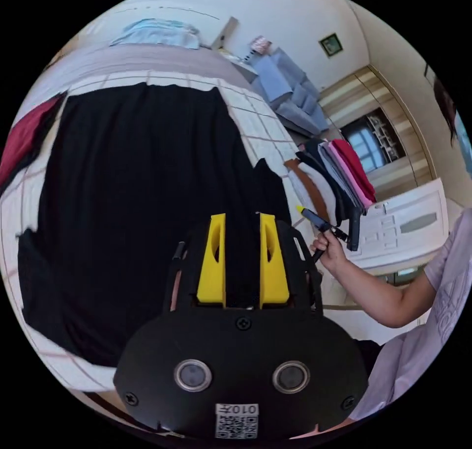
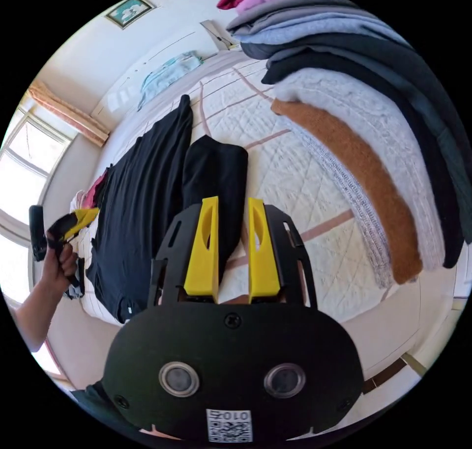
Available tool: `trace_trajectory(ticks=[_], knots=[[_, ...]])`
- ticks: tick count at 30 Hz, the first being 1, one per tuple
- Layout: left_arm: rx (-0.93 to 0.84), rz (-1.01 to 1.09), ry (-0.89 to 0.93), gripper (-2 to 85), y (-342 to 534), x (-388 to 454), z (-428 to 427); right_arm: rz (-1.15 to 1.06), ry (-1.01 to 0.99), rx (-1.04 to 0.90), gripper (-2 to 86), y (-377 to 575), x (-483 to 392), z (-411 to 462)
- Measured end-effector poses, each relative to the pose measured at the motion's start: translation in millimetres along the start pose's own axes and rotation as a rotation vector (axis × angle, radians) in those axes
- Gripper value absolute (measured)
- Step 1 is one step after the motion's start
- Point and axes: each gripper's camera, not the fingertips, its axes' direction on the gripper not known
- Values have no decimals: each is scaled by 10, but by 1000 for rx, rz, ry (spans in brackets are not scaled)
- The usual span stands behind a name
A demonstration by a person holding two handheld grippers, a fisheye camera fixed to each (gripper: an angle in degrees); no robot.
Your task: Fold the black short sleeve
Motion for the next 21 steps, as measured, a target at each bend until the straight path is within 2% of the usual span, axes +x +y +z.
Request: trace_trajectory(ticks=[2,4,6,8,10,12,13,15,17,18,20,21], knots=[[-19,111,17,89,-662,166,400,69,0,-5,77,-36,176,129],[-131,221,61,93,-1397,386,961,117,-58,11,72,-35,295,192],[-227,263,47,91,-1766,516,1331,128,-94,14,66,-38,360,273],[-327,291,11,87,-1984,594,1630,119,-84,-27,54,-71,416,413],[-442,287,78,66,-2121,622,1889,139,-52,-38,39,-97,477,456],[-463,298,144,43,-2171,634,1926,161,-41,-21,30,-117,535,421],[-410,310,133,27,-2190,629,1852,145,-18,36,27,-108,512,323],[-324,322,173,14,-2216,567,1703,6,9,134,26,-60,327,137],[-270,292,292,8,-2239,405,1584,-322,20,173,24,105,-115,28],[-220,285,392,5,-2237,277,1498,-426,20,162,24,176,-244,42],[-187,236,612,3,-2220,41,1446,-752,74,13,25,530,-631,302],[-171,194,746,2,-2190,-118,1442,-784,74,-28,26,610,-661,378]])
